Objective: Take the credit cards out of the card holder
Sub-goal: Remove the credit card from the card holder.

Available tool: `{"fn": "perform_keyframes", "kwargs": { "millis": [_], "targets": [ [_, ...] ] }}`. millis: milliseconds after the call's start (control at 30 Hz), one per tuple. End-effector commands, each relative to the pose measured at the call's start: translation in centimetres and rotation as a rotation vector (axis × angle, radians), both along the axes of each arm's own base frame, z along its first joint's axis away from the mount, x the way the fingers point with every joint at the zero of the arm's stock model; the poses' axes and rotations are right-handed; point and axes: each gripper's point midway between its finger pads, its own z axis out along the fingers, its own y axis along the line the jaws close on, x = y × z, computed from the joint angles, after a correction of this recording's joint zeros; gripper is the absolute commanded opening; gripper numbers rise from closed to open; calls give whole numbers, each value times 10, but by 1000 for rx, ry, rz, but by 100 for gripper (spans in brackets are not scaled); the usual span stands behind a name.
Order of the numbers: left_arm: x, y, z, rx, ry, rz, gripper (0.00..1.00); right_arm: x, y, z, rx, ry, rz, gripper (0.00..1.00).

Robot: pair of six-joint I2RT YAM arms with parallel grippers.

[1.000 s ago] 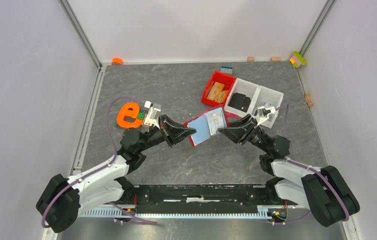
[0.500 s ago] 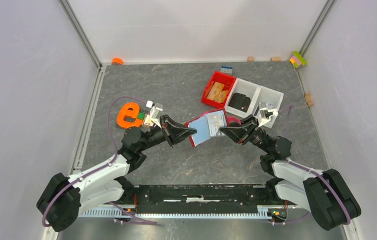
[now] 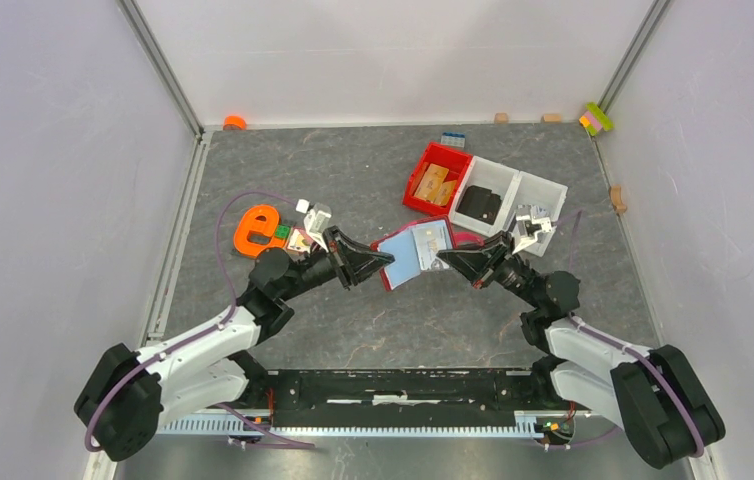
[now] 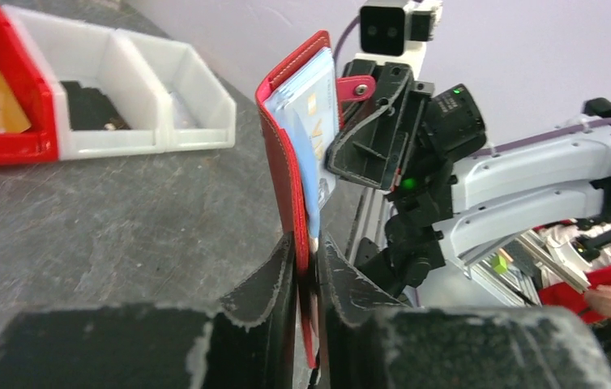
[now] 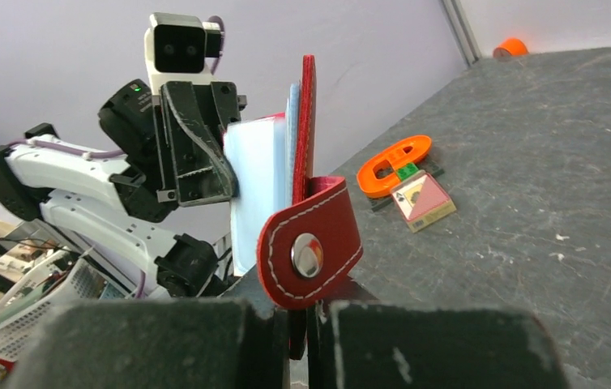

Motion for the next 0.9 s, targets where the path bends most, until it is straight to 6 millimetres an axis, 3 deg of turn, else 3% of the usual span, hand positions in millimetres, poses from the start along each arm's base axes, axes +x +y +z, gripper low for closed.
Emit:
{"fn": "perform_keyframes", "kwargs": {
  "millis": [0, 133, 300, 433, 533, 700, 867],
  "targets": [
    [21, 9, 7, 39, -32, 132, 25, 15, -4, 5, -24, -27, -75, 0],
    [35, 28, 1, 73, -9, 273, 44, 18, -6, 2, -43, -19, -104, 0],
    [50, 56, -11, 43, 68, 453, 99, 34, -15, -11, -108, 32, -206, 0],
    [55, 74, -13, -12, 104, 547, 100, 48, -27, -19, -155, 81, -313, 0],
    [50, 76, -8, -66, 76, 534, 100, 53, -38, -20, -146, 103, -386, 0],
    [25, 39, 11, -66, -37, 287, 98, 56, -43, -25, -145, 138, -419, 0],
    [11, 1, 6, 12, -32, 68, 89, 52, -31, -29, -142, 152, -341, 0]
  ]
}}
